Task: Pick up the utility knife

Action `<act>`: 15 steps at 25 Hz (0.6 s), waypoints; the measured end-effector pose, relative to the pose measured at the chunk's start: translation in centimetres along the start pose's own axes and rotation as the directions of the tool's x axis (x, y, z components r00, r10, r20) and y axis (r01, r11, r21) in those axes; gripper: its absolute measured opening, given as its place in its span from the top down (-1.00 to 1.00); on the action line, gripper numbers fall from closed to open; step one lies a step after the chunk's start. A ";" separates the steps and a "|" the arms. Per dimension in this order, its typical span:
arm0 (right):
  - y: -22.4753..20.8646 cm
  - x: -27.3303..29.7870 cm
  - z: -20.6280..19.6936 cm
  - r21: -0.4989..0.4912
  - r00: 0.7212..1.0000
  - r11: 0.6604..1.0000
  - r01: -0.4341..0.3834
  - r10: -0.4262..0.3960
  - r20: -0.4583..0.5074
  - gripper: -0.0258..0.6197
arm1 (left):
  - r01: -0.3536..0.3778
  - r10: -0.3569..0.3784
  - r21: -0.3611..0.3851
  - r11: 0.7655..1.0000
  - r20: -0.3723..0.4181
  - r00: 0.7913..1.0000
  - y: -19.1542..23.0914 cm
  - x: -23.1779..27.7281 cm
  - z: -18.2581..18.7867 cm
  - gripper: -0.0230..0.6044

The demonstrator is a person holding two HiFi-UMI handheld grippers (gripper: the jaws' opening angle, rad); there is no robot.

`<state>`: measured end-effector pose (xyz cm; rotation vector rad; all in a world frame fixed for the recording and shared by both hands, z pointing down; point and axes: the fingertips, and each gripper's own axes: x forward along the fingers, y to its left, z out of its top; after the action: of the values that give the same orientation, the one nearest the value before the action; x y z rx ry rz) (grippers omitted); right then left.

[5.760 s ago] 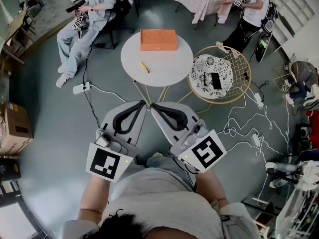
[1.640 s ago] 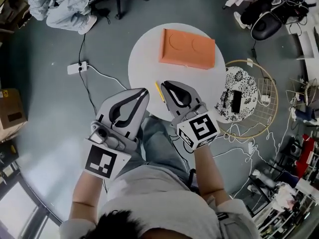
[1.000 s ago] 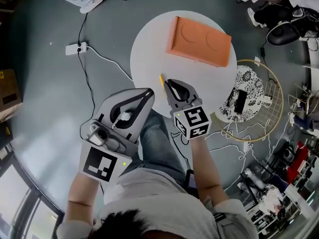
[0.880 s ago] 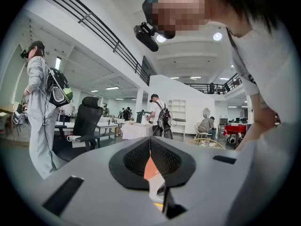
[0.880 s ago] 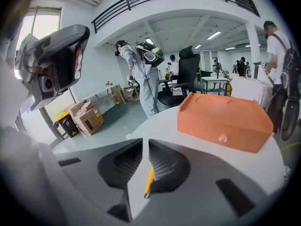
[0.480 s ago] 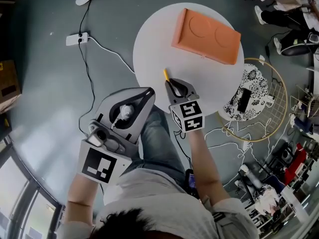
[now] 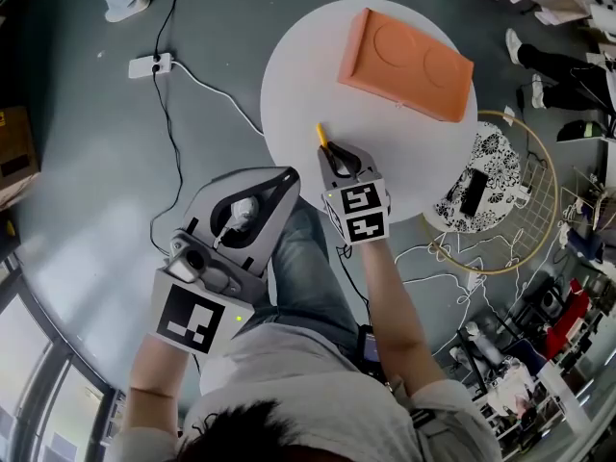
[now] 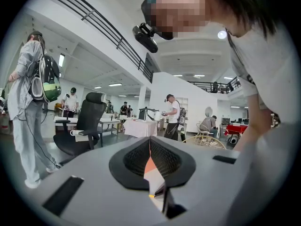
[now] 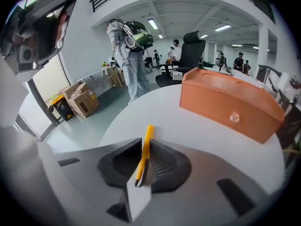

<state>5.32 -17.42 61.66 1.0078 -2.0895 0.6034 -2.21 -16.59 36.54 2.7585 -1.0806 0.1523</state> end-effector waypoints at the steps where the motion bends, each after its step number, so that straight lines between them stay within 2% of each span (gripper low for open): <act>1: 0.1 0.1 0.1 -0.008 1.000 1.000 0.008 -0.008 -0.009 0.74 | 0.001 -0.001 0.001 1.000 -0.001 1.000 0.0 -0.1 0.0 0.89; 7: 0.2 0.3 -0.1 -0.006 0.997 0.999 0.045 -0.045 -0.064 0.70 | 0.003 -0.003 -0.001 1.000 -0.002 1.000 -0.1 -0.4 0.1 0.89; 11: 0.0 0.4 0.0 -0.039 0.994 0.996 0.077 -0.080 -0.080 0.68 | 0.000 0.000 -0.006 1.000 0.000 1.000 0.0 -0.4 0.0 0.89; 15: -0.3 0.4 -0.2 -0.001 0.993 0.996 0.085 -0.085 -0.087 0.76 | -0.003 0.003 -0.005 1.000 0.002 1.000 -0.1 -0.6 -0.1 0.89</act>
<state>5.51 -17.64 62.12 1.0483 -1.9603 0.5966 -2.53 -16.08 36.51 2.7536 -1.0836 0.1469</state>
